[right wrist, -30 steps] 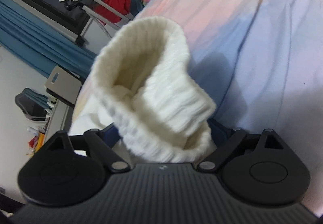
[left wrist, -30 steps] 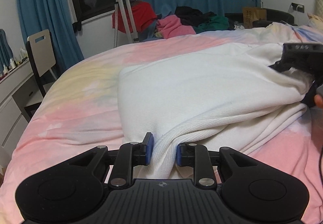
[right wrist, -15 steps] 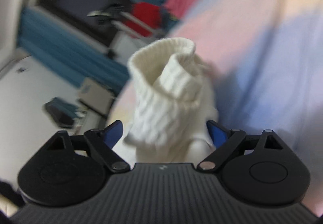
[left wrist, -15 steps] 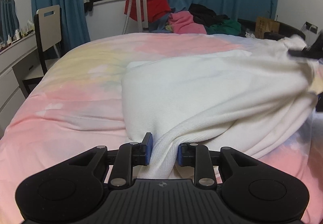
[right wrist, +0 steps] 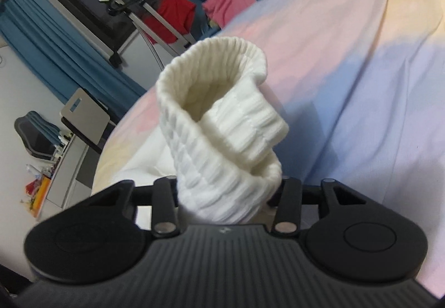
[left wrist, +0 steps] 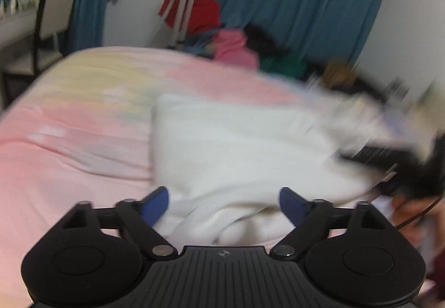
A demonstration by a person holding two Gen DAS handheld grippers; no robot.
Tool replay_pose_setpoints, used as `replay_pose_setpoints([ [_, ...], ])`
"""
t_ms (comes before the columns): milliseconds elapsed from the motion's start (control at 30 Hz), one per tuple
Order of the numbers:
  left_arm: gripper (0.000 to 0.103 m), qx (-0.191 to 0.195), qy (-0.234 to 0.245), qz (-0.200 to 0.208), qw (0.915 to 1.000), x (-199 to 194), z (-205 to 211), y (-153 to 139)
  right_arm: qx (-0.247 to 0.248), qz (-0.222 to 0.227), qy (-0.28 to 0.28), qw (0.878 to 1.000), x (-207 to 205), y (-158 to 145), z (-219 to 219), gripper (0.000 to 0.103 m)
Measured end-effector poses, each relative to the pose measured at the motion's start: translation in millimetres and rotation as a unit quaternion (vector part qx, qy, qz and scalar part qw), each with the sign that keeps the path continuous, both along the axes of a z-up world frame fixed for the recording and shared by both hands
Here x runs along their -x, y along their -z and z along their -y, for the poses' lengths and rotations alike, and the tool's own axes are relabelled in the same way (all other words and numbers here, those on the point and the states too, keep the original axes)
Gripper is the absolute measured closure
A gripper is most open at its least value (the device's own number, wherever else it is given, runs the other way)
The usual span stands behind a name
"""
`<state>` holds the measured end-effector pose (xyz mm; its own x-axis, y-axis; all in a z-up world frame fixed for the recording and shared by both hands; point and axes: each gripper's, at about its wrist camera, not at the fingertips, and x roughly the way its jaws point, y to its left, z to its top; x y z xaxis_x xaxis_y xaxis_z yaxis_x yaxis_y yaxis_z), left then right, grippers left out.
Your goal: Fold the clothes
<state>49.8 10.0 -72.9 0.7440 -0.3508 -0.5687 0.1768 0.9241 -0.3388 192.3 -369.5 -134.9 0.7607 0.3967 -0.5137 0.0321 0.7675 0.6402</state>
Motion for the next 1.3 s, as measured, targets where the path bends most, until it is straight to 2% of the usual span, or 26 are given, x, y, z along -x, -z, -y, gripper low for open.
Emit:
replay_pose_setpoints([
  [100,0.006,0.094,-0.031,-0.019,0.9949,-6.8,-24.4,6.6,0.009,0.023,0.004,1.000,2.7,-13.9,-5.8,0.061],
  [167,0.006,0.135,-0.066,-0.049,0.9874,-17.9,-37.3,22.6,0.011,0.044,0.004,0.999,3.2,-19.9,-9.3,0.061],
  [267,0.011,0.166,-0.116,-0.105,0.9736,-37.0,-49.1,50.7,0.015,0.072,0.001,0.997,6.5,-26.3,-8.7,0.061],
  [367,0.012,0.192,-0.123,-0.142,0.9633,-50.5,-52.1,70.3,0.032,0.092,-0.004,0.995,10.6,-30.9,-11.2,0.061],
  [467,0.013,0.223,-0.116,-0.153,0.9557,-54.3,-52.9,77.5,0.040,0.110,-0.010,0.993,12.9,-34.6,-13.5,0.062],
  [567,0.014,0.225,-0.102,-0.153,0.9570,-52.8,-51.1,74.2,0.042,0.101,-0.005,0.994,10.4,-33.7,-14.0,0.062],
  [633,0.014,0.219,-0.097,-0.151,0.9591,-51.7,-49.5,73.0,0.034,0.072,0.005,0.997,4.8,-24.5,-10.0,0.061],
  [700,0.015,0.198,-0.092,-0.159,0.9628,-53.3,-45.0,75.0,0.021,0.036,0.015,0.999,-1.4,-10.2,-3.5,0.061],
  [800,0.022,0.173,-0.087,-0.164,0.9673,-53.7,-36.5,80.2,0.004,0.017,0.024,1.000,-3.6,1.4,2.9,0.061],
  [1000,0.044,0.166,-0.103,-0.133,0.9716,-40.3,-38.2,70.8,0.029,0.051,0.013,0.998,7.0,-10.9,-10.2,0.062],
  [1100,0.056,0.171,-0.102,-0.113,0.9734,-34.5,-41.7,55.1,0.022,0.057,0.016,0.998,14.7,-20.8,-11.2,0.063],
  [1300,0.063,0.170,-0.073,-0.055,0.9811,-18.9,-37.6,2.9,-0.008,0.077,0.031,0.997,38.7,-47.0,-3.9,0.064],
])
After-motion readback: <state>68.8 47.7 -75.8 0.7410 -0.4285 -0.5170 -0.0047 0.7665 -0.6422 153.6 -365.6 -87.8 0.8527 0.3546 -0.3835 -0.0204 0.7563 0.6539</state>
